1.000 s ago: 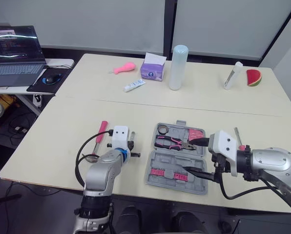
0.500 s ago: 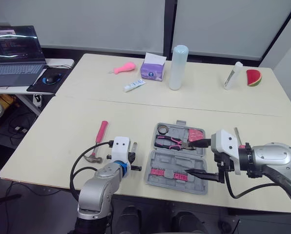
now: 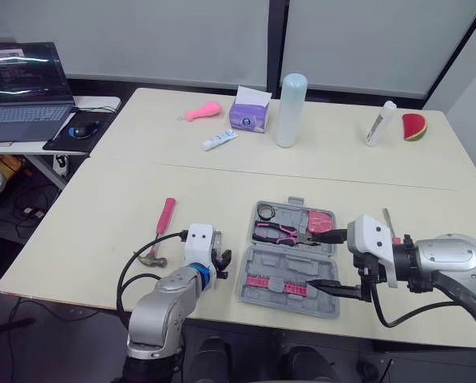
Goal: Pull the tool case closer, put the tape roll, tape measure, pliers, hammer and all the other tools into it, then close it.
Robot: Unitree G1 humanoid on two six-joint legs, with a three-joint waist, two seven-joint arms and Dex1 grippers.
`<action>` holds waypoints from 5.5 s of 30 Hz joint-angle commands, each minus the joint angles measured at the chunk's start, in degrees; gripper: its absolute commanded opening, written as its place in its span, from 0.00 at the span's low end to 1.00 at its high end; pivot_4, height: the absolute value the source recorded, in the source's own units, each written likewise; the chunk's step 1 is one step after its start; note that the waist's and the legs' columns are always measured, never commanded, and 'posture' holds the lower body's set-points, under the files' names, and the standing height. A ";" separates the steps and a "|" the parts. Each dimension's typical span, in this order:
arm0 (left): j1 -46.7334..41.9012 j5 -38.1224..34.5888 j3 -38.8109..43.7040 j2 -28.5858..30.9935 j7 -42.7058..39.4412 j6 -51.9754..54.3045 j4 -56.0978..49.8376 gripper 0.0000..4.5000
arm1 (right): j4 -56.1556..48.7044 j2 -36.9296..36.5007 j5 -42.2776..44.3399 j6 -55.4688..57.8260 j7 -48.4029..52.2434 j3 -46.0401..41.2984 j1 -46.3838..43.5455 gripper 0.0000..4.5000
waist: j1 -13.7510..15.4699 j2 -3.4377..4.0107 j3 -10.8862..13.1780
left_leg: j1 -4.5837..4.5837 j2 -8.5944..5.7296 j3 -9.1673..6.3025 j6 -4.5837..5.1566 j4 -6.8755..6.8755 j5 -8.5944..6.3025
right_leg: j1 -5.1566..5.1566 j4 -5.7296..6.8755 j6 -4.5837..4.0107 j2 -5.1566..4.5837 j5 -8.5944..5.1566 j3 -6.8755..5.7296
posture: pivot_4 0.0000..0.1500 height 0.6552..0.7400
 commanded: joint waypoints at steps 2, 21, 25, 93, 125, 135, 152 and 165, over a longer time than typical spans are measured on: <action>0.17 -3.66 3.50 4.99 -4.49 1.92 -7.23 0.86 | -1.95 0.25 1.73 -1.18 -0.07 -2.74 -1.02 1.00 | -0.04 -0.01 0.02 | 0.00 0.01 -0.01 0.00 -0.02 0.00 | -0.01 0.01 0.00 0.01 0.00 -0.01 | 1.00 0.72; -39.74 4.18 -21.92 39.89 -85.33 -99.10 51.98 0.99 | -12.86 2.10 0.92 6.84 -12.26 -0.25 7.65 1.00 | 0.32 0.18 0.15 | -0.06 -0.07 0.01 -0.01 -0.07 0.01 | -0.09 -0.13 0.00 0.23 0.00 -0.15 | 1.00 0.72; -52.53 8.14 -34.14 36.40 -85.34 -121.15 70.50 0.99 | -13.47 3.62 2.98 10.49 -14.22 0.97 5.62 1.00 | -0.09 0.16 0.16 | -0.28 -0.07 0.02 0.04 0.01 -0.02 | -0.28 -0.10 0.00 0.21 0.00 -0.12 | 1.00 0.72; -44.92 15.97 -20.30 43.12 -79.77 -116.16 58.59 0.01 | -11.59 9.14 12.54 24.88 -25.88 7.90 -8.20 1.00 | -2.53 -0.13 0.27 | -0.54 0.07 -0.35 -0.15 0.28 0.13 | -1.00 1.16 0.00 -0.11 0.00 -1.24 | 1.00 0.72; -25.97 5.52 -3.36 20.52 -28.85 7.02 19.87 0.01 | -9.01 10.52 4.32 24.89 -26.01 16.43 -13.72 1.00 | -1.45 -0.15 0.24 | -0.68 0.02 -0.76 -0.15 0.28 0.14 | -0.85 1.17 0.00 -0.06 0.00 -1.17 | 1.00 0.72; -23.46 4.69 -3.89 18.45 -25.03 -2.83 25.81 0.13 | -9.39 10.43 2.70 24.96 -25.64 15.99 -13.23 1.00 | -1.35 0.15 0.03 | -0.58 0.01 -0.73 -0.15 0.28 0.14 | -0.78 1.08 0.00 -0.09 0.00 -1.15 | 1.00 0.72; -8.74 -9.37 9.29 23.90 -31.07 -8.01 6.04 0.99 | -12.27 10.39 0.51 19.79 -26.15 12.55 -8.23 1.00 | -1.41 0.14 0.03 | -0.64 0.04 -0.75 -0.15 0.24 0.14 | -0.79 0.95 0.00 -0.09 0.00 -1.15 | 1.00 0.72; -4.70 -3.42 1.90 19.44 -24.11 -20.28 13.62 0.99 | -11.14 13.68 -5.16 15.30 -27.23 15.95 -6.73 1.00 | -1.32 0.14 0.03 | -0.61 0.01 -0.76 -0.15 0.23 0.14 | -0.77 0.94 0.00 -0.11 0.00 -1.17 | 1.00 0.72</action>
